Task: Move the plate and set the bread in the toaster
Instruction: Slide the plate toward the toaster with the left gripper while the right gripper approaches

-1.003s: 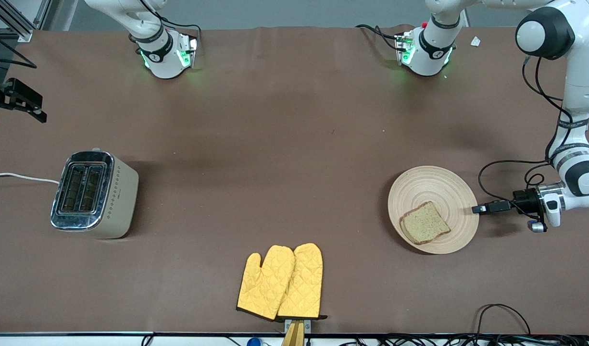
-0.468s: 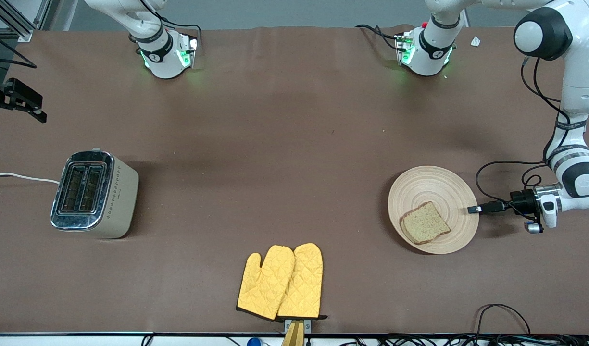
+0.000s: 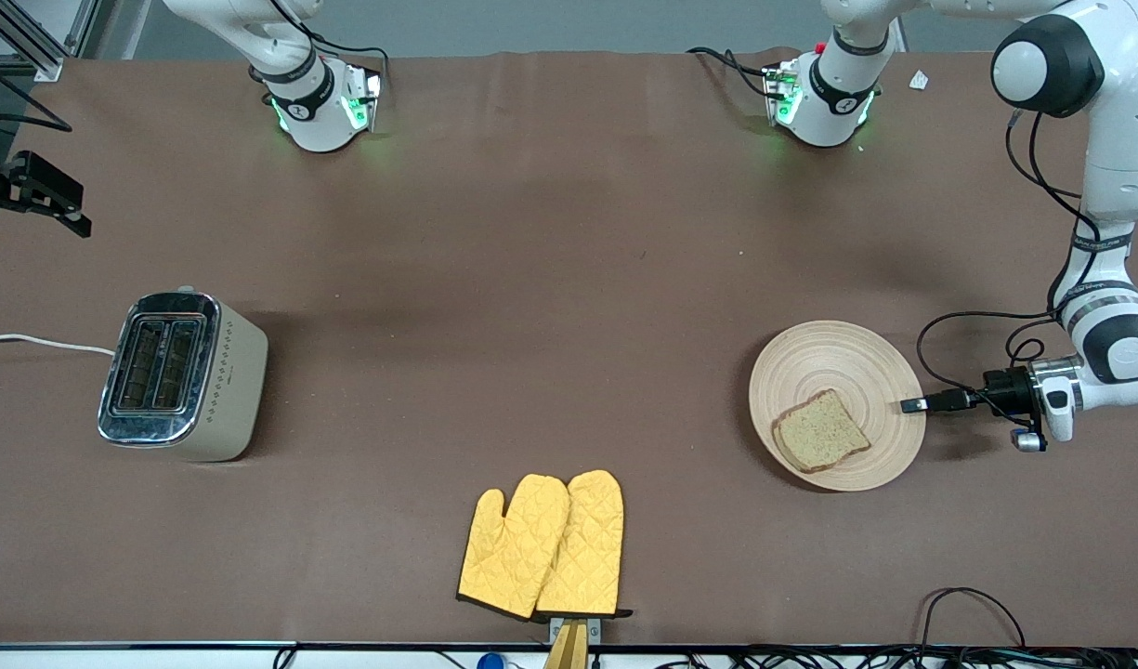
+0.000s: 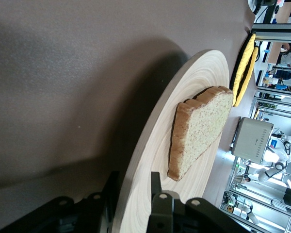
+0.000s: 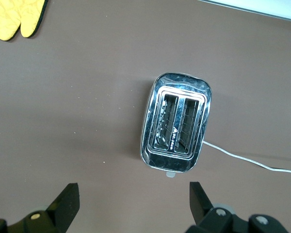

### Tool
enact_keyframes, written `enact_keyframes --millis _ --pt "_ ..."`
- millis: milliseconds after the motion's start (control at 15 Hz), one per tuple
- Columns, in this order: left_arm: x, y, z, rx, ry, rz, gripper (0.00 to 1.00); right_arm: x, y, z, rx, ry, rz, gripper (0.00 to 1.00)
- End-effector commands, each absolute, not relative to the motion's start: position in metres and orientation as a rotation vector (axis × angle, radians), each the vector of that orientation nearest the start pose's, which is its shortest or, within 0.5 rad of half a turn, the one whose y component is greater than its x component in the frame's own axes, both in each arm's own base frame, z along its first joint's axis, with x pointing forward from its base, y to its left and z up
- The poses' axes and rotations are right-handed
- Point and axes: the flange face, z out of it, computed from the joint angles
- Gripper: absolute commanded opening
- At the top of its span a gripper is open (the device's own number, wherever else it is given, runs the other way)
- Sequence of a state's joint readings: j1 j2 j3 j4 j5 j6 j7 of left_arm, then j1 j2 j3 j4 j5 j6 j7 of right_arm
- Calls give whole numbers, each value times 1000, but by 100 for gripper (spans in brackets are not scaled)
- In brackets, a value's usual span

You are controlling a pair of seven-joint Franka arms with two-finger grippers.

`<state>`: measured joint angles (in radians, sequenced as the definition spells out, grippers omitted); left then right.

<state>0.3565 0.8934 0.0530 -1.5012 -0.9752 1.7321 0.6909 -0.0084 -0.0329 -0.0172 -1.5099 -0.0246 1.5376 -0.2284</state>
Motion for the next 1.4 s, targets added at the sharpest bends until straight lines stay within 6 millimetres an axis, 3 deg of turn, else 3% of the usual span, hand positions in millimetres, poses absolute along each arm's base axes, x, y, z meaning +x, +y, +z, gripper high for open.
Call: enact_keyframes --millis 0,334,602,735,1337 --pt "633 180 127 2124 169 -61 25 541 -14 671 -3159 -306 -102 100" --pt "632 181 128 2134 151 -62 20 541 -15 671 -3159 -303 -102 100" --pt "634 182 135 2147 129 -62 6 542 -15 670 -3157 -303 -99 100" --pt "641 186 145 2171 96 -59 0 542 -15 670 -3157 -303 -99 100" --pt "662 199 204 2294 -12 -102 0 543 -12 671 -3155 -311 -107 100"
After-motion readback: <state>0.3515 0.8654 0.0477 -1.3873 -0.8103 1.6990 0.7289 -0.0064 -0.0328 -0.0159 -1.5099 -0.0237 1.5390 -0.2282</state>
